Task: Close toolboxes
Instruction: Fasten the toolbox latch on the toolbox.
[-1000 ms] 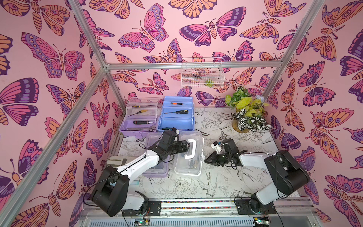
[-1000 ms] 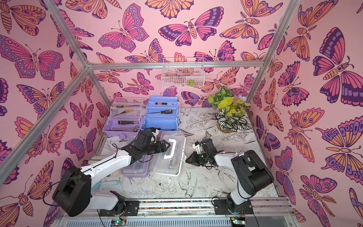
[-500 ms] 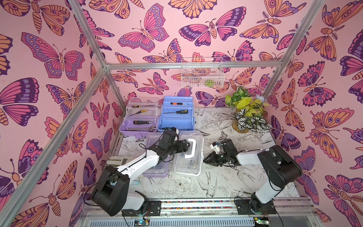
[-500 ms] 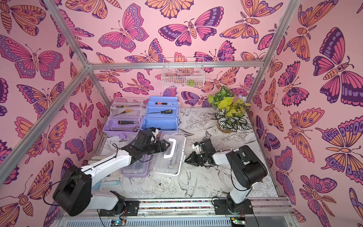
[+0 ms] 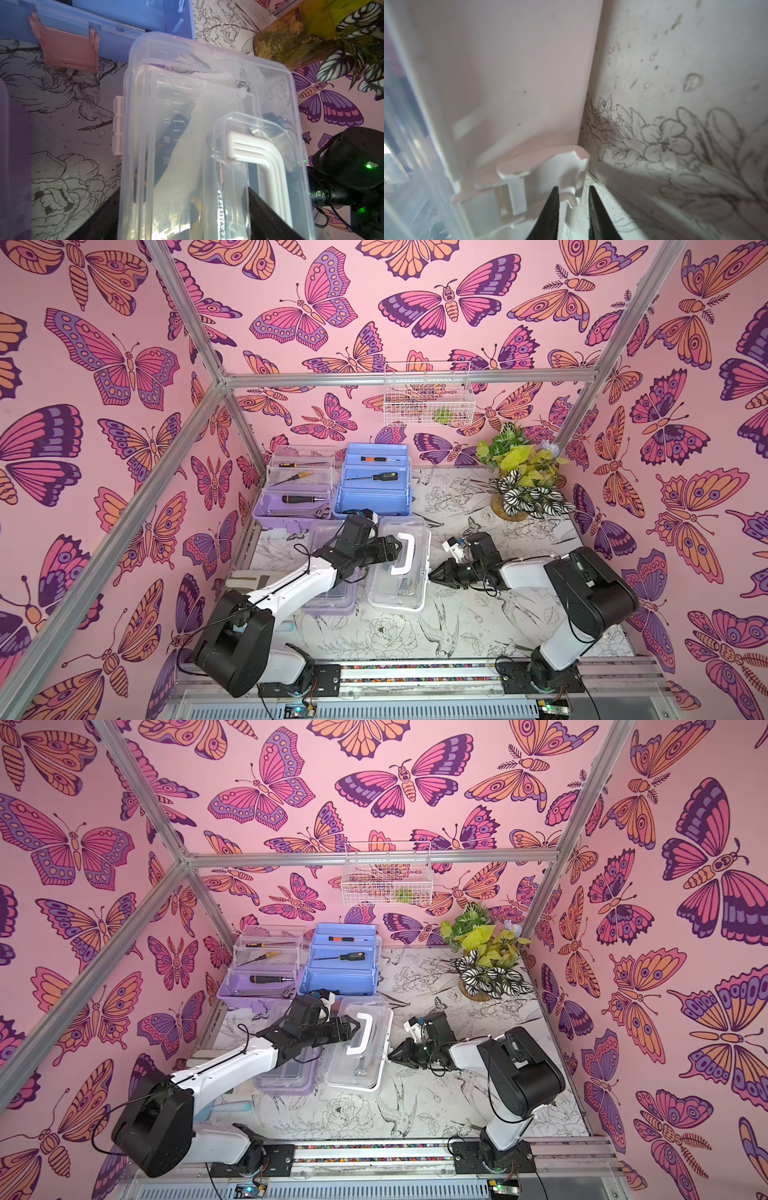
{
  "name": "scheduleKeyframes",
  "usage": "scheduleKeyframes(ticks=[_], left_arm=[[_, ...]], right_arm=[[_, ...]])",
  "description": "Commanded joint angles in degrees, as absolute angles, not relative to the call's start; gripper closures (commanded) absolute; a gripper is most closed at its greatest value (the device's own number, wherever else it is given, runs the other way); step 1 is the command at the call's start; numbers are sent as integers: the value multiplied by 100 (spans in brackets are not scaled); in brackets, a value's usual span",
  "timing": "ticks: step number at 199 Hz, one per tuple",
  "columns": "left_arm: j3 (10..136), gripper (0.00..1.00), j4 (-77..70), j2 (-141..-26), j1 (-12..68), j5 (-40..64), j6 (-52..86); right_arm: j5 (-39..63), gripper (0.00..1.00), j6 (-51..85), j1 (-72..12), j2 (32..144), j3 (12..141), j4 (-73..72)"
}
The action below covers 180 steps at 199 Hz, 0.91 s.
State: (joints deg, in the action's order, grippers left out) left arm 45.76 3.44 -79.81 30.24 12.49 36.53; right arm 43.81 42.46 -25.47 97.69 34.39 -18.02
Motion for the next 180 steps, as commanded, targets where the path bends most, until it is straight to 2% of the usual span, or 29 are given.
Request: scheduleKeyframes(ticks=[1, 39, 75, 88, 99, 122, 180], left_arm=[[4226, 31, 1439, -8340, 2971, 1300, 3802], [4269, 31, 1442, -8351, 2966, 1321, 3780], [4285, 31, 1468, -8320, 2979, 1318, 3764], [4367, 26, 1583, -8312, 3010, 1224, 3653], [4546, 18, 1864, -8317, 3117, 976, 3518], [4884, 8, 2359, -8387, 3326, 525, 3317], [5355, 5, 2814, -8683, 3649, 17, 3114]], right_arm=[[4489, 74, 4316, -2549, 9967, 3604, -1992], [4513, 76, 4393, -2584, 10220, 3713, -2206], [4392, 91, 4243, -2575, 10012, 3709, -1971], [4321, 93, 4082, -2558, 9837, 3719, -1694], [4296, 93, 3934, -2534, 9683, 3745, -1394], [4285, 93, 3712, -2465, 9362, 3738, -936], [4348, 90, 3230, -2416, 8626, 3881, 175]])
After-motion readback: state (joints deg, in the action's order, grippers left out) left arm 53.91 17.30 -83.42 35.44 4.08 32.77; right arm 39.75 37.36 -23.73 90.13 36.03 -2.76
